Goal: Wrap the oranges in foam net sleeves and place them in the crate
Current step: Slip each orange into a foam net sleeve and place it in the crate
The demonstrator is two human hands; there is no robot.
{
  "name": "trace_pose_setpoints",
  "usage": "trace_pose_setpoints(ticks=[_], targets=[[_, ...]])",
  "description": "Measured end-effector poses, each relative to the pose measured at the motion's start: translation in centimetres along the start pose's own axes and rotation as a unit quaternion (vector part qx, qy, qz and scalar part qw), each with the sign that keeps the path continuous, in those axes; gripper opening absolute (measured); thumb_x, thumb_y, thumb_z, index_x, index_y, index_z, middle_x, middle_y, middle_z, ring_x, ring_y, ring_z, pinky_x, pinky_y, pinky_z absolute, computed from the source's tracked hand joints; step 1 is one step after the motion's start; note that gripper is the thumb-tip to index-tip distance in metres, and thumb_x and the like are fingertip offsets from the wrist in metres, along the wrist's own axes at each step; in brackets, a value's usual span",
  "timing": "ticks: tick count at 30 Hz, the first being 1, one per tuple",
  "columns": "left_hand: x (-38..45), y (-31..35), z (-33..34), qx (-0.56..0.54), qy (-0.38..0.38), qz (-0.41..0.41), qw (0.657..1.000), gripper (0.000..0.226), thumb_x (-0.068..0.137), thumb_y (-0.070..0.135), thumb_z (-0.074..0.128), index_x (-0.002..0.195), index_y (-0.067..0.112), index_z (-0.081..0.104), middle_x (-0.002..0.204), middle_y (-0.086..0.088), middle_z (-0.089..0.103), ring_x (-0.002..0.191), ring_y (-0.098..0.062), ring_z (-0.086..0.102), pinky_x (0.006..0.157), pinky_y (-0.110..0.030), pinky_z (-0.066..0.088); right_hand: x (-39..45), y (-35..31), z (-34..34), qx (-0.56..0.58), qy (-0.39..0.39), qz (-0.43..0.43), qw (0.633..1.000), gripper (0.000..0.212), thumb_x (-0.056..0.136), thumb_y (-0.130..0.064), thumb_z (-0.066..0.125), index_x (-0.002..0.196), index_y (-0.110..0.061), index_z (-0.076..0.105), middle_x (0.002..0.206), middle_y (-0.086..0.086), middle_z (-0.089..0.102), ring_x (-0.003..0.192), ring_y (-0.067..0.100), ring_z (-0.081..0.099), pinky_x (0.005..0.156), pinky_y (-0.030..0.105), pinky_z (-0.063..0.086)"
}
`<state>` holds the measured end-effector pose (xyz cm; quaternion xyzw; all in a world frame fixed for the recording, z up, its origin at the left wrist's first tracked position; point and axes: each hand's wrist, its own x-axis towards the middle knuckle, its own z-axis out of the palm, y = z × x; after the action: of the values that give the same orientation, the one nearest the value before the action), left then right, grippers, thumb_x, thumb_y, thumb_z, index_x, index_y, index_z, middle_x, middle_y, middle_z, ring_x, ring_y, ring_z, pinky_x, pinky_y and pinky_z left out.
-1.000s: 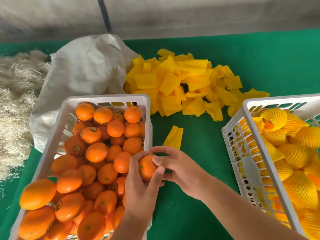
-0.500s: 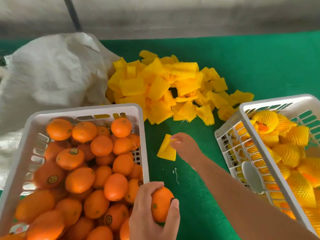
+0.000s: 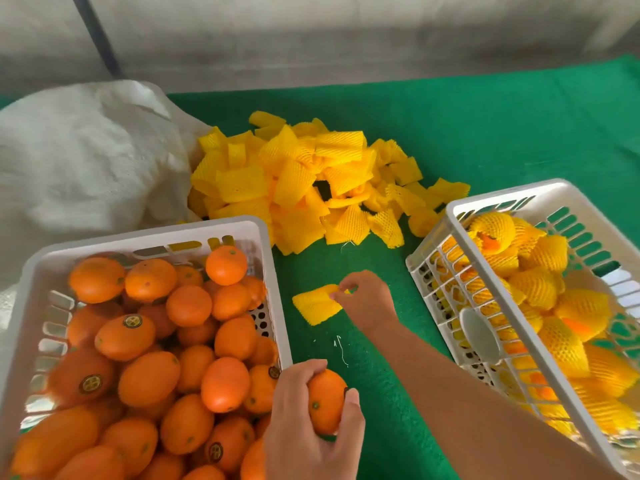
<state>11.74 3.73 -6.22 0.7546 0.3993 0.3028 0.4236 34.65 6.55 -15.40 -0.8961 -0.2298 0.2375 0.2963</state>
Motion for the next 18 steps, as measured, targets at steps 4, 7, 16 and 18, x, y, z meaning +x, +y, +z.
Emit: trace_pose_setpoints(ticks=[4, 7, 16, 18], targets=[[-0.2, 0.5, -0.5, -0.002, -0.011, -0.044, 0.999, 0.051, 0.074, 0.061, 0.068, 0.121, 0.056, 0.049, 0.119, 0.036, 0.054, 0.103, 0.004, 0.061, 0.065, -0.017, 0.058, -5.5, -0.5, -5.7, 0.157, -0.015, 0.012, 0.987, 0.021, 0.080, -0.038, 0.091, 0.079, -0.024, 0.075, 0.073, -0.008, 0.072, 0.062, 0.000, 0.061, 0.058, 0.014, 0.047], [0.1, 1.4, -1.3, -0.041, -0.048, -0.072, 0.995, 0.059, 0.083, 0.042, 0.079, 0.131, 0.057, 0.048, 0.127, 0.040, 0.049, 0.111, -0.008, 0.064, 0.084, -0.040, 0.062, -9.0, -1.3, -9.7, 0.209, -0.033, -0.005, 0.977, 0.021, 0.078, -0.042, 0.091, 0.083, -0.026, 0.078, 0.082, -0.012, 0.078, 0.073, -0.001, 0.071, 0.062, 0.005, 0.047], [-3.2, 10.7, -3.4, -0.237, -0.059, -0.152, 0.958, 0.053, 0.061, 0.050, 0.080, 0.112, 0.036, 0.076, 0.094, 0.005, 0.071, 0.077, -0.035, 0.077, 0.057, -0.044, 0.064, -15.0, -1.9, -18.2, 0.322, -0.176, -0.094, 0.926, 0.033, 0.069, -0.053, 0.088, 0.090, -0.029, 0.080, 0.084, -0.005, 0.079, 0.061, 0.008, 0.064, 0.067, 0.017, 0.054], [-4.0, 12.4, -3.4, -0.290, -0.064, -0.169, 0.940, 0.051, 0.062, 0.040, 0.084, 0.111, 0.026, 0.079, 0.091, -0.011, 0.072, 0.077, -0.044, 0.075, 0.058, -0.048, 0.063, -15.7, -1.6, -20.1, 0.345, -0.208, -0.095, 0.910, 0.027, 0.073, -0.050, 0.090, 0.094, -0.036, 0.081, 0.093, -0.003, 0.081, 0.057, 0.008, 0.062, 0.065, 0.021, 0.056]])
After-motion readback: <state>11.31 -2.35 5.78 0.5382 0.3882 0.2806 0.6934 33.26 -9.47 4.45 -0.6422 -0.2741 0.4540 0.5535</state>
